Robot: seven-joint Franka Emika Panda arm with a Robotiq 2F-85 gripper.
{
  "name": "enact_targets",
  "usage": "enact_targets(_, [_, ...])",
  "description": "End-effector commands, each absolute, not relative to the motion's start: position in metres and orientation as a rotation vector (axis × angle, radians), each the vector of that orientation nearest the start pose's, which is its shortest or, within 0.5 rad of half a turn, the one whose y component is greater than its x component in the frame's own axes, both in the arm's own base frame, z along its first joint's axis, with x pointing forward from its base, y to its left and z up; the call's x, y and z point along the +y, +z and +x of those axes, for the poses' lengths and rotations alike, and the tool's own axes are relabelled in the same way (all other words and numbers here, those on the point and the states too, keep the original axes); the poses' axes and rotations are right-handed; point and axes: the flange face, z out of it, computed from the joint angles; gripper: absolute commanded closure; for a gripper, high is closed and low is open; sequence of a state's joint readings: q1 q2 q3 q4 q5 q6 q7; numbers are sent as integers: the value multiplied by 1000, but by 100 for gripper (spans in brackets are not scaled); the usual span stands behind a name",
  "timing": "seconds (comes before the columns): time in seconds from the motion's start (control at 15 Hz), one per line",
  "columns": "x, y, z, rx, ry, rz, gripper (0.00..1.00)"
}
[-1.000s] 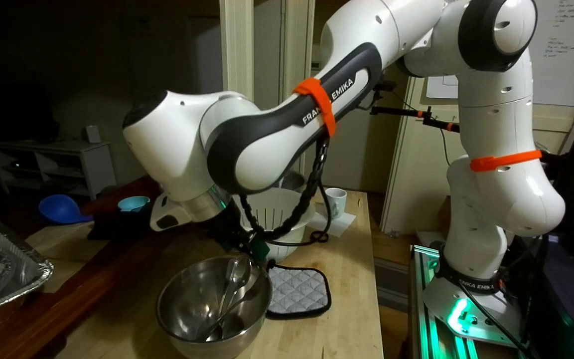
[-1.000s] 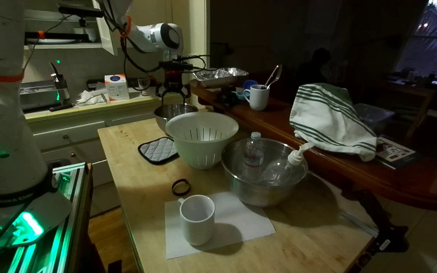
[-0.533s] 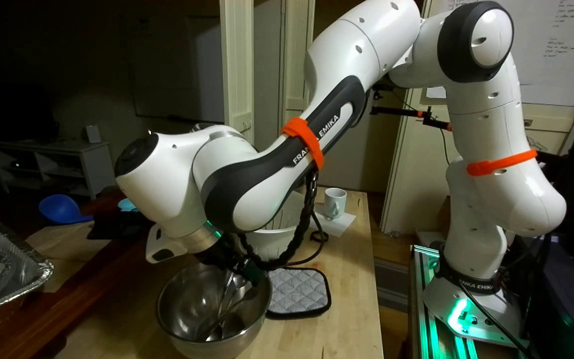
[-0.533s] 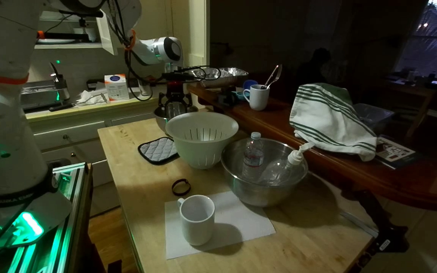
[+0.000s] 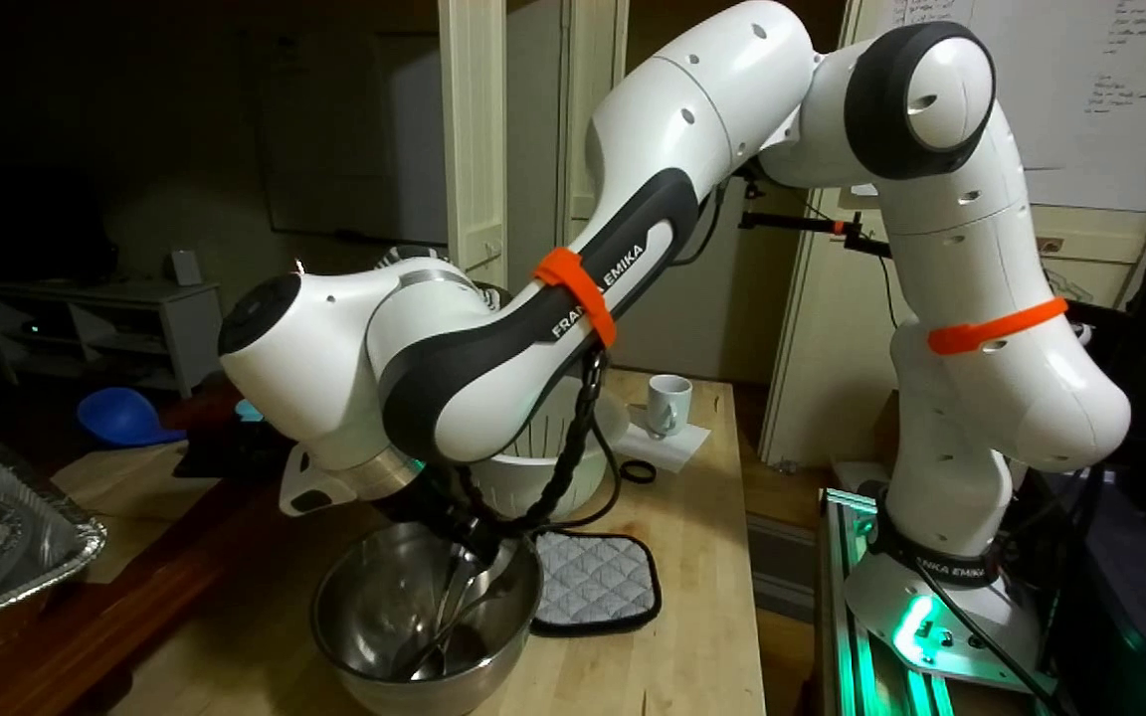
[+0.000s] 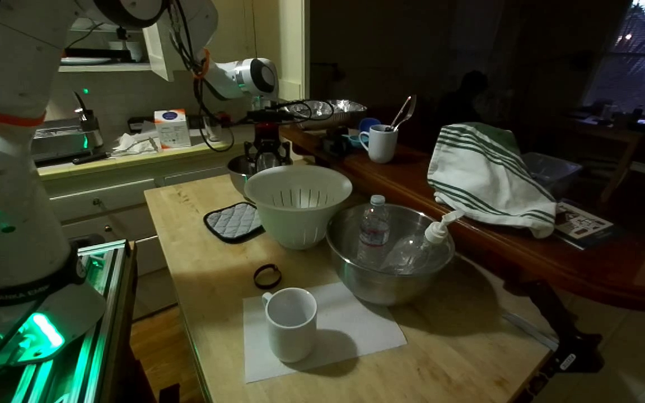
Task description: Remove the silver spoon from the silver bowl and put it in the white mug on the upper counter.
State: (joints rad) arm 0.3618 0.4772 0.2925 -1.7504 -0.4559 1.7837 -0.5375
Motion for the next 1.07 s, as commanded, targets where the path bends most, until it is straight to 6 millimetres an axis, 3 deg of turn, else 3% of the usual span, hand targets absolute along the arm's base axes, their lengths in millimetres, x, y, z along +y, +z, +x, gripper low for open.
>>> enact_targets(0.0, [337, 279, 528, -2168, 677, -2613, 57])
enact_targets(0.33, [343, 281, 530, -2171, 689, -2615, 95])
enact_targets(0.67, [351, 292, 522, -2177, 709, -2611, 94])
enact_targets(1.0, [371, 338, 488, -2265, 629, -2668, 94])
